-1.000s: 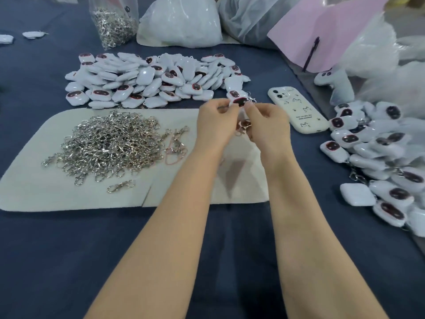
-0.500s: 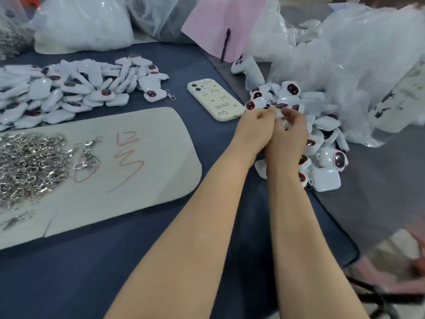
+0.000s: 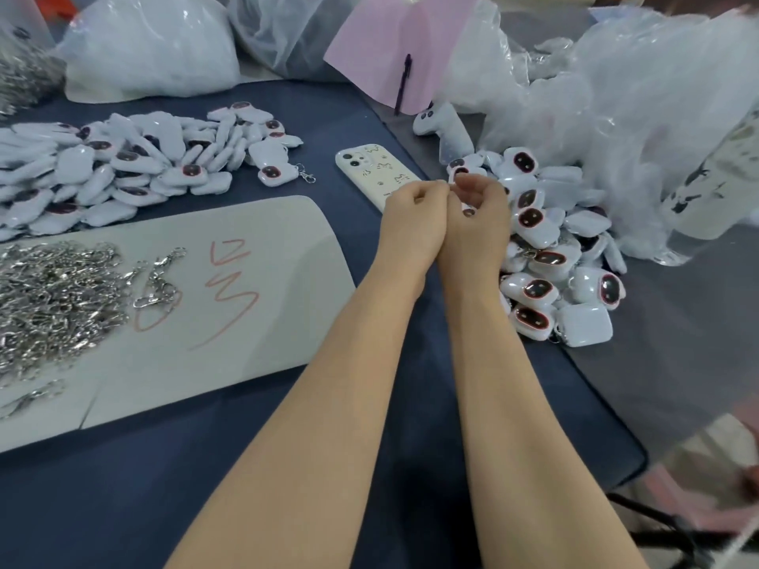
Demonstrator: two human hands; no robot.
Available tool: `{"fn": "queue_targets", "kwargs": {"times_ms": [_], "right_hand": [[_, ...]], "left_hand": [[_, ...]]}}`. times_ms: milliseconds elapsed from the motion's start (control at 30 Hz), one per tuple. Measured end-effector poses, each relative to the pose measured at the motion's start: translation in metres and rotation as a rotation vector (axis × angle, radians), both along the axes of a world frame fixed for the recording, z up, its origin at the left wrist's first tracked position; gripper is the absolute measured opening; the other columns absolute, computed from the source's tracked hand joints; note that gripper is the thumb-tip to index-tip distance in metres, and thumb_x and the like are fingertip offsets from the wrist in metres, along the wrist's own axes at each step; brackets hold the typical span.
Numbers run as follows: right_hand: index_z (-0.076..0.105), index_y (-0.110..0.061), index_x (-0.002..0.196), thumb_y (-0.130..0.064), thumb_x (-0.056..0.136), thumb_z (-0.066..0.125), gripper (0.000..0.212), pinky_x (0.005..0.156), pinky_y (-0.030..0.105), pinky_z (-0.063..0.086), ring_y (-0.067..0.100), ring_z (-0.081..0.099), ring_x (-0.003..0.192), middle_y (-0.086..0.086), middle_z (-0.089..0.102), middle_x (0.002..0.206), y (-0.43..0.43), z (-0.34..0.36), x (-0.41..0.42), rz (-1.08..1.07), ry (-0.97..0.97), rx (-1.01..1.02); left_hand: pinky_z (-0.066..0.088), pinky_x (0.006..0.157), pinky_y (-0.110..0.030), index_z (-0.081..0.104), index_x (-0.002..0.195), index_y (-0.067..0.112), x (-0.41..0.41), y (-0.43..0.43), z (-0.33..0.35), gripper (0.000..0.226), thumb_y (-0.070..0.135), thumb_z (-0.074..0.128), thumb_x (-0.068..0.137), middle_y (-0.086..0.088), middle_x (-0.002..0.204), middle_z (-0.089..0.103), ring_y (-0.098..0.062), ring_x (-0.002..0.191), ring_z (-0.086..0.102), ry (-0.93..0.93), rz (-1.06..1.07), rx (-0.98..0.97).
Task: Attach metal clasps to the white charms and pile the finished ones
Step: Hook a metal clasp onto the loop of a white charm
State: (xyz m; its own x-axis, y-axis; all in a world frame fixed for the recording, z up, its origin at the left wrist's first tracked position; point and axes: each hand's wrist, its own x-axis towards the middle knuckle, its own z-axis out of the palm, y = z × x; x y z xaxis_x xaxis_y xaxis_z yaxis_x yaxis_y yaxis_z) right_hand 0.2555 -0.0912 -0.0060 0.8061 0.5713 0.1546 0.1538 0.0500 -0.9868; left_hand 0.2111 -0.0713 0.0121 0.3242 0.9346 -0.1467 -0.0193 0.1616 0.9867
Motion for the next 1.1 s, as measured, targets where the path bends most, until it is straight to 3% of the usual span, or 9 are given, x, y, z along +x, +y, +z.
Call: {"fn": "queue_targets", "kwargs": {"times_ms": [167, 300, 433, 533, 633, 700, 800, 933, 1100], "right_hand": [[0.053, -0.017, 0.107, -0.016, 0.091, 0.055, 0.016, 0.075, 0.009, 0.041, -0.001, 0.055, 0.091, -0.006, 0.059, 0.105, 0.024, 0.001, -0.042, 0.250, -0.104, -0.081], [0.056, -0.010, 0.117, -0.016, 0.092, 0.051, 0.026, 0.081, 0.019, 0.043, 0.014, 0.057, 0.104, 0.003, 0.062, 0.114, 0.046, -0.005, -0.091, 0.524, -0.317, -0.195], [0.054, -0.011, 0.124, -0.015, 0.093, 0.050, 0.032, 0.085, 0.026, 0.038, 0.020, 0.052, 0.113, 0.006, 0.057, 0.126, 0.077, -0.012, -0.141, 0.630, -0.504, -0.269], [0.052, -0.011, 0.127, -0.014, 0.094, 0.048, 0.034, 0.097, 0.028, 0.034, 0.024, 0.045, 0.122, 0.009, 0.049, 0.133, 0.104, -0.017, -0.165, 0.654, -0.613, -0.291], [0.048, -0.011, 0.132, -0.015, 0.094, 0.046, 0.038, 0.103, 0.031, 0.030, 0.028, 0.039, 0.126, 0.012, 0.043, 0.138, 0.130, -0.023, -0.177, 0.639, -0.702, -0.307], [0.043, -0.010, 0.135, -0.012, 0.093, 0.046, 0.043, 0.104, 0.031, 0.027, 0.030, 0.037, 0.127, 0.013, 0.038, 0.141, 0.145, -0.026, -0.180, 0.617, -0.731, -0.314], [0.037, -0.015, 0.141, -0.010, 0.089, 0.048, 0.052, 0.099, 0.032, 0.030, 0.031, 0.038, 0.127, 0.008, 0.033, 0.145, 0.166, -0.028, -0.183, 0.629, -0.705, -0.344], [0.026, -0.024, 0.146, -0.027, 0.092, 0.049, 0.058, 0.103, 0.039, 0.030, 0.031, 0.025, 0.134, 0.001, 0.024, 0.152, 0.185, -0.031, -0.182, 0.657, -0.748, -0.475], [0.041, -0.023, 0.137, -0.031, 0.093, 0.048, 0.046, 0.097, 0.038, 0.034, 0.032, 0.031, 0.124, 0.005, 0.032, 0.141, 0.188, -0.034, -0.181, 0.566, -0.793, -0.483]], "left_hand": [[0.046, 0.065, -0.018, 0.063, 0.098, 0.013, -0.053, 0.025, 0.001, 0.015, 0.014, 0.049, 0.091, 0.000, 0.093, 0.066, -0.009, 0.081, 0.061, 0.017, 0.210, 0.086], [0.043, 0.068, -0.019, 0.059, 0.096, 0.015, -0.110, 0.044, -0.003, 0.010, 0.014, 0.051, 0.090, 0.001, 0.086, 0.061, -0.007, 0.074, 0.056, -0.001, 0.396, 0.079], [0.042, 0.070, -0.021, 0.056, 0.100, 0.015, -0.168, 0.063, -0.010, 0.011, 0.015, 0.050, 0.091, 0.007, 0.080, 0.053, 0.000, 0.069, 0.053, -0.002, 0.573, 0.053], [0.041, 0.072, -0.026, 0.057, 0.106, 0.013, -0.200, 0.078, -0.014, 0.017, 0.015, 0.049, 0.091, 0.005, 0.084, 0.053, -0.009, 0.079, 0.050, -0.055, 0.659, -0.045], [0.041, 0.078, -0.028, 0.051, 0.084, 0.016, -0.212, 0.095, -0.014, 0.008, 0.011, 0.048, 0.089, 0.002, 0.078, 0.048, -0.015, 0.083, 0.047, -0.088, 0.685, -0.102], [0.041, 0.079, -0.029, 0.049, 0.079, 0.017, -0.211, 0.106, -0.014, 0.012, 0.010, 0.046, 0.089, 0.001, 0.078, 0.048, -0.017, 0.082, 0.046, -0.104, 0.663, -0.106], [0.043, 0.073, -0.029, 0.055, 0.090, 0.012, -0.203, 0.120, -0.012, 0.008, 0.009, 0.047, 0.089, -0.007, 0.084, 0.057, -0.018, 0.077, 0.050, -0.144, 0.614, -0.108], [0.041, 0.069, -0.029, 0.053, 0.084, 0.010, -0.192, 0.133, -0.013, 0.008, 0.007, 0.048, 0.090, -0.009, 0.080, 0.052, -0.020, 0.076, 0.049, -0.156, 0.613, -0.110], [0.046, 0.061, -0.025, 0.055, 0.084, 0.012, -0.186, 0.138, -0.018, 0.013, 0.007, 0.046, 0.092, -0.003, 0.076, 0.056, -0.012, 0.066, 0.053, -0.095, 0.625, -0.074]]}}
